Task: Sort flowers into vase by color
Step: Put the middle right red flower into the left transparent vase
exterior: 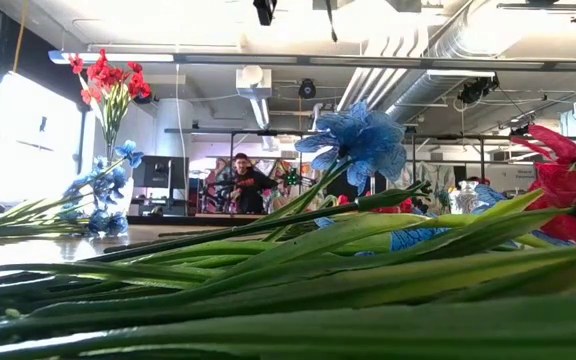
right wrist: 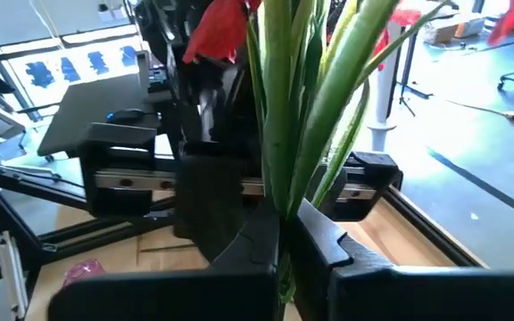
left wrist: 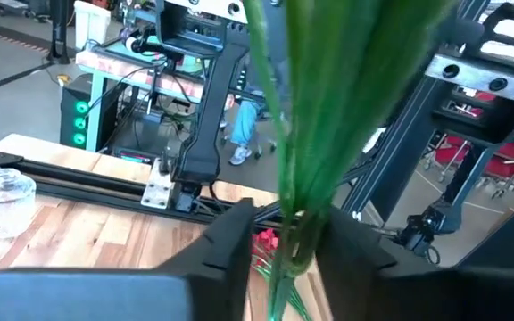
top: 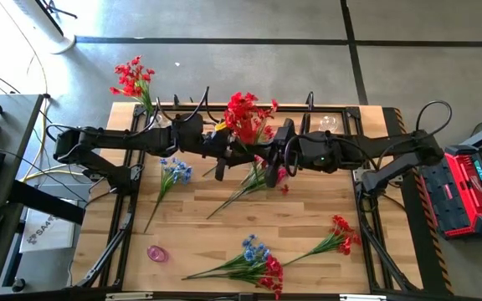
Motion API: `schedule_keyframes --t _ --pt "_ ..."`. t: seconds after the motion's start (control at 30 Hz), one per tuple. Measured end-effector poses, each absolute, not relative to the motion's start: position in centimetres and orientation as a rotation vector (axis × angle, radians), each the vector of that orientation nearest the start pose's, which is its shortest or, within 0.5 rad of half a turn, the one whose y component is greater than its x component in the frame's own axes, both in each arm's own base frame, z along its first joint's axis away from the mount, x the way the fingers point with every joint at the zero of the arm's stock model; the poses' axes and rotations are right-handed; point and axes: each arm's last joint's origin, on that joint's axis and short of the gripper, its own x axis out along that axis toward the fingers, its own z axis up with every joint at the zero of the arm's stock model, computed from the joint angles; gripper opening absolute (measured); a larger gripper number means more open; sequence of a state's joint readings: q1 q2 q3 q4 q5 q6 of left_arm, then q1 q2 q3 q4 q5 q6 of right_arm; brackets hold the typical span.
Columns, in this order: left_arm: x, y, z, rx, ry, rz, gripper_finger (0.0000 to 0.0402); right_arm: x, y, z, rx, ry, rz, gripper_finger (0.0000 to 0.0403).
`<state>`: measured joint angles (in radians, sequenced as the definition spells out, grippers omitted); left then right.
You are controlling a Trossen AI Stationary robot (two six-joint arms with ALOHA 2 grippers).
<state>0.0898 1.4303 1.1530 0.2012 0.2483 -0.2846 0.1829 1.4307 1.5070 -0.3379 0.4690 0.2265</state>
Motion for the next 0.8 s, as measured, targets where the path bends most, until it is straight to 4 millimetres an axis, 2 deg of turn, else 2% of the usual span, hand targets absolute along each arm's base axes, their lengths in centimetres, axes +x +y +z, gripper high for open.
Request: schedule_keyframes --t 0.13,0.2,0.3,0.47,0.57,0.67,0.8 --pt "33.0 2.3 34.8 -0.289 0.096 -0.146 0.0018 31.1 4.3 41.9 0.18 0.212 -0.308 0.0006" --pt "33.0 2.4 34.8 -0.291 0.103 -0.131 0.0008 30.8 4.1 41.9 0.234 0.217 -0.334 0.0019" --pt "32.2 2.6 34.8 -0.292 0.15 -0.016 0.0007 29.9 3.7 41.9 0.369 0.222 -0.399 0.0048" --pt "29.2 3.1 35.3 -0.223 0.268 0.26 0.0003 27.4 3.4 41.6 0.529 0.28 -0.542 0.0095" --pt "26.9 3.4 36.1 -0.166 0.298 0.42 0.0002 26.1 3.4 41.0 0.553 0.337 -0.637 0.0113" --pt "24.6 4.0 36.7 -0.119 0.305 0.592 0.0001 25.3 3.5 40.2 0.551 0.382 -0.724 0.0121" --pt "21.4 5.0 35.9 -0.072 0.315 0.805 0.0001 25.0 3.8 39.5 0.551 0.42 -0.785 0.0124"
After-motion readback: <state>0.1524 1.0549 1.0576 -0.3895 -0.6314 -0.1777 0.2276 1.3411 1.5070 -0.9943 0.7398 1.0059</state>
